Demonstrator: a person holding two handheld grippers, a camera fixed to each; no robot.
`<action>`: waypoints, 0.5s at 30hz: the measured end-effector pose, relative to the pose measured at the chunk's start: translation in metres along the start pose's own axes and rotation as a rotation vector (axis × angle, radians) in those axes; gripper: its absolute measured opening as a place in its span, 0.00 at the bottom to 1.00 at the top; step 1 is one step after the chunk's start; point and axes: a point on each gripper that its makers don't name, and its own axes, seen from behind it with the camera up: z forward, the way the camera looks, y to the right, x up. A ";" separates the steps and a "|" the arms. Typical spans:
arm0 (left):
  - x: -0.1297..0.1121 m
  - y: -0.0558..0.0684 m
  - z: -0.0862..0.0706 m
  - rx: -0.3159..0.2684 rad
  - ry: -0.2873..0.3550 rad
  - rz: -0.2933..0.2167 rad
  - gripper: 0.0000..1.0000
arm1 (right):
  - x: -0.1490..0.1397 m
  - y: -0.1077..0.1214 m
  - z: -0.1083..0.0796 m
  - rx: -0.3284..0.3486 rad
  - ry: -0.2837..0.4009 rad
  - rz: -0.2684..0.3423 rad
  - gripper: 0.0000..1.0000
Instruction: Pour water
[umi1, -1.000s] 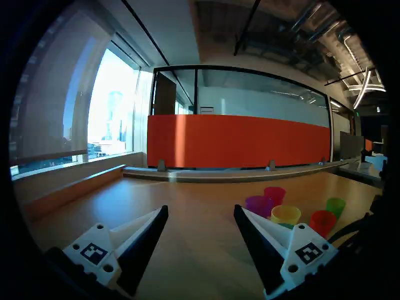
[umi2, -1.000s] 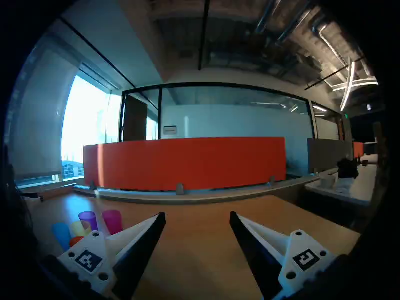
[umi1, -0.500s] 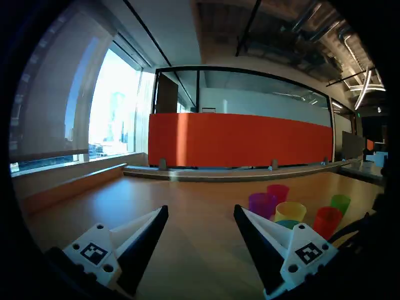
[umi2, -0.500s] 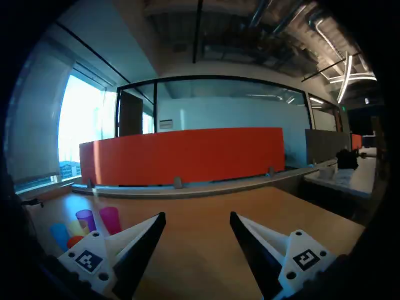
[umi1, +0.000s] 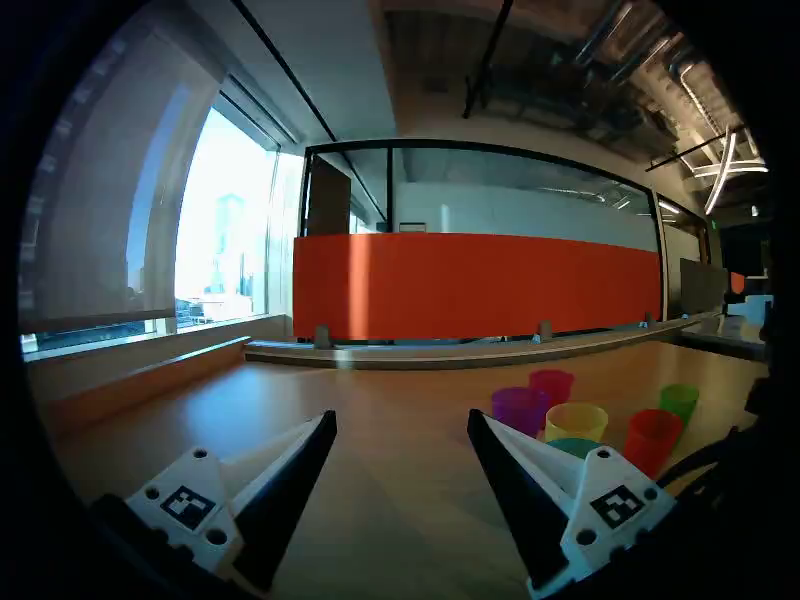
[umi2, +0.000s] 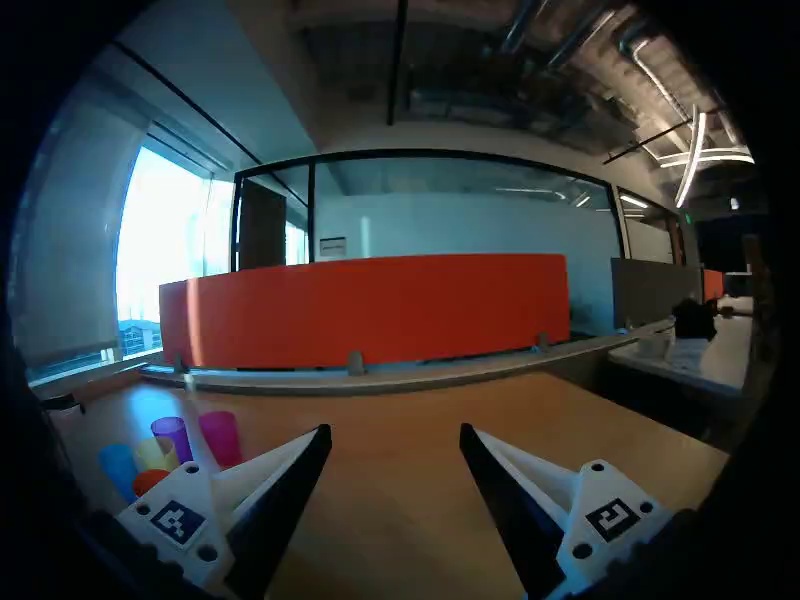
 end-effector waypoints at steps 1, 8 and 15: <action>0.000 0.001 0.000 -0.001 0.000 0.001 0.97 | 0.001 0.000 0.000 0.001 0.001 -0.001 0.99; -0.001 0.001 -0.002 -0.003 0.000 0.004 0.98 | 0.006 0.000 -0.001 0.002 0.012 -0.017 0.99; -0.001 0.001 -0.003 -0.002 0.000 0.005 0.98 | 0.016 -0.002 -0.005 0.015 0.043 -0.050 0.99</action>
